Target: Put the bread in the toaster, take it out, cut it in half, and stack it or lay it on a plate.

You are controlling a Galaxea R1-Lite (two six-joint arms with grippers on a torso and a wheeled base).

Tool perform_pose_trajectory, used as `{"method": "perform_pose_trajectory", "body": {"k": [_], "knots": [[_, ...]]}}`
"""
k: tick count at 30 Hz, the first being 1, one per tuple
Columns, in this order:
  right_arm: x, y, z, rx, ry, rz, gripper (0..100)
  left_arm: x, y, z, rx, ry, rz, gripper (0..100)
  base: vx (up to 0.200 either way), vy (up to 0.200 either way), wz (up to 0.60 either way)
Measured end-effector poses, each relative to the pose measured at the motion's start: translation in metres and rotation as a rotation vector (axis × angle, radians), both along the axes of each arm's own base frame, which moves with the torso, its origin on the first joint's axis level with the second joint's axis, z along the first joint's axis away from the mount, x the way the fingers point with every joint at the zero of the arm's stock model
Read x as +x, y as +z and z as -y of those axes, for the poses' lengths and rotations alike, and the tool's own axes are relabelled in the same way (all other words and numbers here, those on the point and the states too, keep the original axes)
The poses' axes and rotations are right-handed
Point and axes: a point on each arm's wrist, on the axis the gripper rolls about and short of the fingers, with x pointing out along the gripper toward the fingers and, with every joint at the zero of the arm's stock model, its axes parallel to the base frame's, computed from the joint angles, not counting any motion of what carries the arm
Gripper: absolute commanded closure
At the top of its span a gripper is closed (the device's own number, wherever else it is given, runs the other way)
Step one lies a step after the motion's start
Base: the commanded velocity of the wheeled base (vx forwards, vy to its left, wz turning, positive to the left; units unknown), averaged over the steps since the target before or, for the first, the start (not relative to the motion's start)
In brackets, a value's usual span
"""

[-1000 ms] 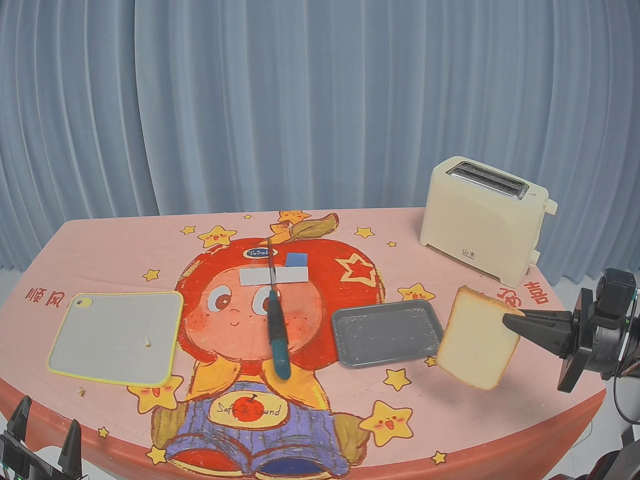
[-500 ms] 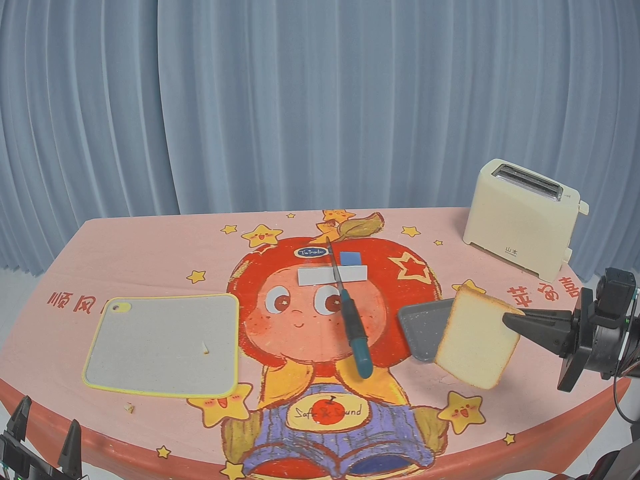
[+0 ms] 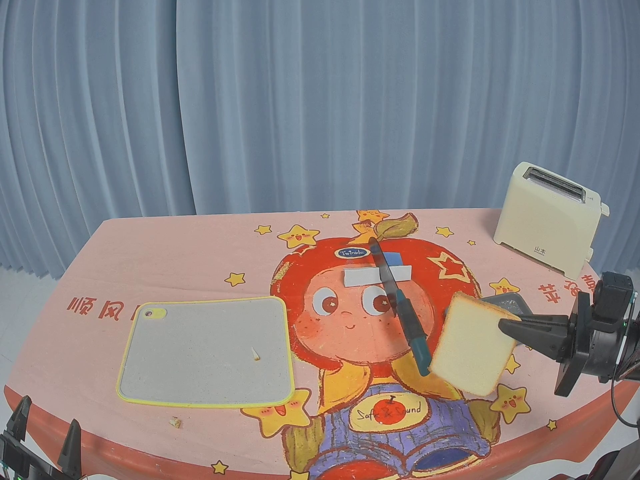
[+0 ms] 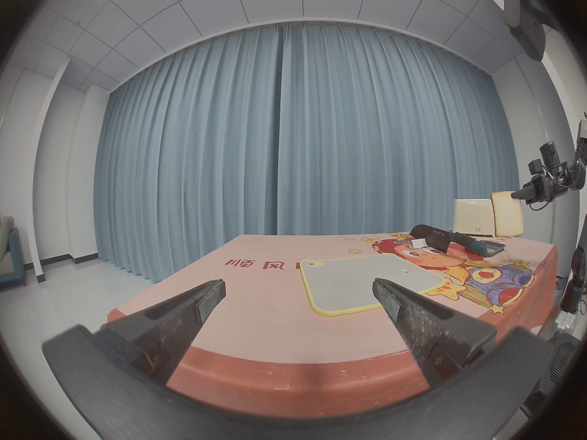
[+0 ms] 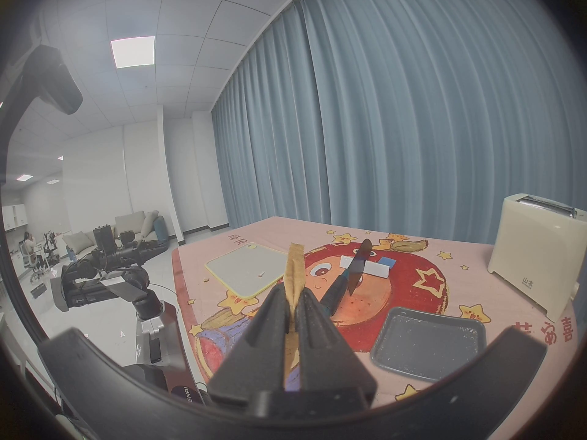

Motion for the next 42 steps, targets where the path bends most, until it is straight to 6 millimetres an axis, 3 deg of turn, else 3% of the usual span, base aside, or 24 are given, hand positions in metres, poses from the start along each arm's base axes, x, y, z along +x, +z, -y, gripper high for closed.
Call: {"method": "perform_pose_trajectory", "body": {"k": [13,19,42], "knots": [[0.0008,-0.001,-0.0005,-0.003,0.0,-0.005,100,0.0,0.0,0.0,0.0,0.0,0.0,0,-0.2,0.0,0.0],[0.001,-0.0011,-0.0006,-0.004,0.0,-0.006,100,0.0,0.0,0.0,-0.001,0.002,0.0,0,0.0,0.0,0.0],[0.007,-0.0023,-0.003,-0.008,-0.005,-0.024,100,0.0,0.0,0.0,-0.001,0.0,0.0,0,0.0,0.2,0.0]]}}
